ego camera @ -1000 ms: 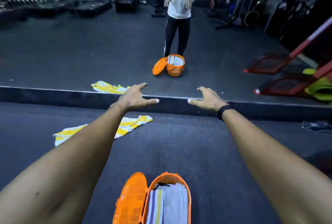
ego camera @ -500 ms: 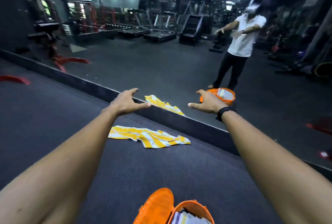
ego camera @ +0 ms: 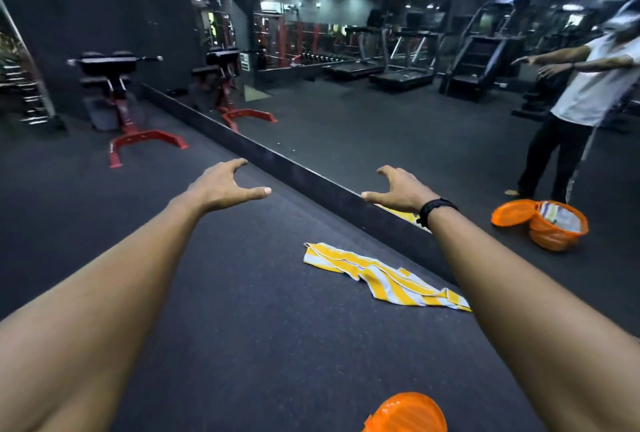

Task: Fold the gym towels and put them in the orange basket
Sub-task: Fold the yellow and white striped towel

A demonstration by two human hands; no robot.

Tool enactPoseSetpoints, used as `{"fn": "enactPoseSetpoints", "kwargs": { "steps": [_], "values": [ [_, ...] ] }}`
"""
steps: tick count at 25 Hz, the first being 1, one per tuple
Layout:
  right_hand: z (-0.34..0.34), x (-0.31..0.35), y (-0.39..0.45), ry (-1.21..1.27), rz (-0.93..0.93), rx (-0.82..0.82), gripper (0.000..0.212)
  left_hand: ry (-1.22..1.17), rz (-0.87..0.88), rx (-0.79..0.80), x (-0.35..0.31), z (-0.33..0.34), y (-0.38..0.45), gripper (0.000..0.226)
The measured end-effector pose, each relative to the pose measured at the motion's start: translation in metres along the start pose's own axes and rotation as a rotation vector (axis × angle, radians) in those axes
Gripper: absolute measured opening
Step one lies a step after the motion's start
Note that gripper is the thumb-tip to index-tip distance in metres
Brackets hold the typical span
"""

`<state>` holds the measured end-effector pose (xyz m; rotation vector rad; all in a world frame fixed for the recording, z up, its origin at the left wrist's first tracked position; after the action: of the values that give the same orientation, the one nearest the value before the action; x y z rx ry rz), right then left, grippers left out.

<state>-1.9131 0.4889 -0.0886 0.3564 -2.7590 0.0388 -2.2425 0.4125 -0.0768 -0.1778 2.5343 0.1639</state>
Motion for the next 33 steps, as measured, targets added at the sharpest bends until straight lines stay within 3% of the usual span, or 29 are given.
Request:
{"fn": "enactPoseSetpoints", "kwargs": {
  "steps": [6,14,20,33],
  "values": [
    [0.041,0.071,0.052,-0.008,-0.011,0.051,0.082,-0.009,-0.083,0.039,0.091,-0.034,0.023,0.097],
    [0.091,0.067,0.146,0.006,0.026,0.091,0.076,-0.019,-0.123,0.094,0.150,-0.017,0.110,0.095],
    [0.109,0.016,0.249,0.060,0.141,0.076,0.070,-0.003,-0.104,0.244,0.142,0.032,0.247,0.098],
    [0.122,-0.135,0.338,0.036,0.501,0.095,0.071,-0.066,0.087,0.520,0.082,0.193,0.463,0.093]
  ]
}}
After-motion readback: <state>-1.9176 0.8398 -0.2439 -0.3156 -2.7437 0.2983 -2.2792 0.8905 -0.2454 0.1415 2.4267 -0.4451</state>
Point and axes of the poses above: each hand's wrist, its own y-axis towards the middle knuckle, its own z-axis out of the palm, x = y × z, the point moved 5 cm from there along y, towards the middle knuckle, and after that the axes turned 1 degree about -z, right-handed, at the moved point
